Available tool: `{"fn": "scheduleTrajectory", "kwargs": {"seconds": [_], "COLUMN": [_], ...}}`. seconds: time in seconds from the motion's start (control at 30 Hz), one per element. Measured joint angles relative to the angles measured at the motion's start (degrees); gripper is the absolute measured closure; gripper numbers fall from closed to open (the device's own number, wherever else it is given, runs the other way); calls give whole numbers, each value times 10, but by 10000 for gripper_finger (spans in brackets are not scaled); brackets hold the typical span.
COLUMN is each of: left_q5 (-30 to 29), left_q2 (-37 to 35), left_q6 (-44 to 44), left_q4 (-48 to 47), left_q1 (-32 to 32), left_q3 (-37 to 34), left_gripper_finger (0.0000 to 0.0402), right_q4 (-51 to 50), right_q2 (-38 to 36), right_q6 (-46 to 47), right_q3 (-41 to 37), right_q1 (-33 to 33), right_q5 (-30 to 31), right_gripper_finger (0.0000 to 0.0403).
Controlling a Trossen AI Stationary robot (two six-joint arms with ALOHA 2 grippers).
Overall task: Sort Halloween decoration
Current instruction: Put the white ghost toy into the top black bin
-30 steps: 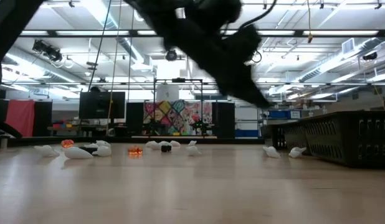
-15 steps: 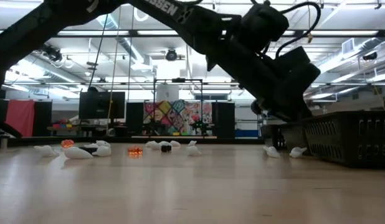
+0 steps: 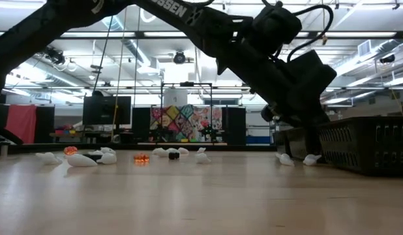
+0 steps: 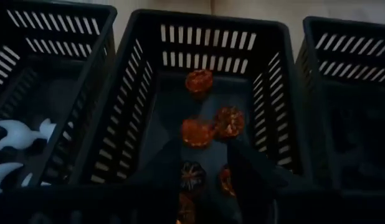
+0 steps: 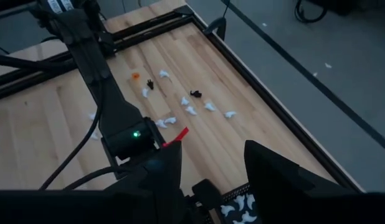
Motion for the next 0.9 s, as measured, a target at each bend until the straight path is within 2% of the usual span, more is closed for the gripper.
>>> {"fn": "scheduleTrajectory", "kwargs": {"seconds": [0.2, 0.47, 0.77, 0.9], "left_q5": [0, -5, 75, 91], "left_q2": [-40, -106, -129, -141], "left_q6": [-2, 79, 150, 183], "left_q4": [-25, -57, -189, -228], "left_q1": [-2, 9, 41, 53], "left_q3": [-1, -1, -2, -2], "left_gripper_finger": [279, 279, 287, 288], "right_q4": [-1, -31, -43, -44], "right_q2": [0, -7, -7, -7], "right_q6": [-7, 6, 40, 58], "right_q3": [0, 0, 0, 0], "right_q1": [0, 0, 20, 26], "right_q5": [13, 47, 94, 109], "right_gripper_finger": [224, 224, 224, 224]}}
